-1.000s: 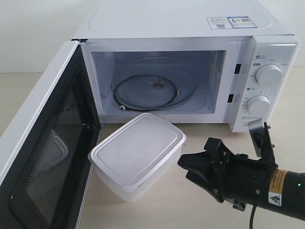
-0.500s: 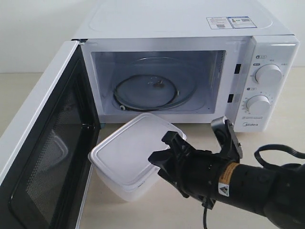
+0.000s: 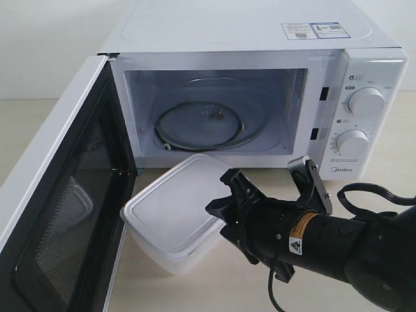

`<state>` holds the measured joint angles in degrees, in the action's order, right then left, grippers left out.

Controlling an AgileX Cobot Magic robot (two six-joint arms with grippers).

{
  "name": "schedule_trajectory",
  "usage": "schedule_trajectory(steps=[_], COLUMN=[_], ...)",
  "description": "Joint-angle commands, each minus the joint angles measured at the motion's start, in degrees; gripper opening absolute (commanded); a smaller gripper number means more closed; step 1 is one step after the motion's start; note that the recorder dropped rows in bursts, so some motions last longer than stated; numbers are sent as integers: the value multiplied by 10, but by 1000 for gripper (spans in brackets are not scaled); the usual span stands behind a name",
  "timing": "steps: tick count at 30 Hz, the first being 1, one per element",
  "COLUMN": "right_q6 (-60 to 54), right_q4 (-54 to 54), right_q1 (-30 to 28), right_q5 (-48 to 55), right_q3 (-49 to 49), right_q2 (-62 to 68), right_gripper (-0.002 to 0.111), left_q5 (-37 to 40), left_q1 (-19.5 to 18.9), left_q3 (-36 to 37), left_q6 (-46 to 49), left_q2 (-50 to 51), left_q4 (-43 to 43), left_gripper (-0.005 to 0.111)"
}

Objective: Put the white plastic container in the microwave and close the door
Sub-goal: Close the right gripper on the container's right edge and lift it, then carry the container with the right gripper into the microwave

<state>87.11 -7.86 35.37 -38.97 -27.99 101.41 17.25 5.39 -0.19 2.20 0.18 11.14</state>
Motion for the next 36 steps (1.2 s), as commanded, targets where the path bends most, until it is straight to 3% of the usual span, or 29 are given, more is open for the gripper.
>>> schedule_trajectory(steps=[1, 20, 22, 31, 36], right_q6=[-7, -18, -17, -20, -42], right_q4=[19, 21, 21, -16, -23], right_q1=[0, 0, 0, 0, 0], right_q5=[8, 22, 36, 51, 51], right_q3=[-1, -42, -42, -42, -42], right_q2=[-2, 31, 31, 31, 31], right_gripper=[46, 45, 41, 0, 0], left_q5=[-3, -3, -3, -3, -3], left_q1=[3, 3, 3, 3, 3], left_q3=[2, 2, 2, 2, 2], left_q6=[-4, -4, -4, -4, -4], left_q2=[-2, -2, -2, -2, -2], left_q4=[-2, -2, -2, -2, -2], left_gripper=[4, 4, 4, 4, 4])
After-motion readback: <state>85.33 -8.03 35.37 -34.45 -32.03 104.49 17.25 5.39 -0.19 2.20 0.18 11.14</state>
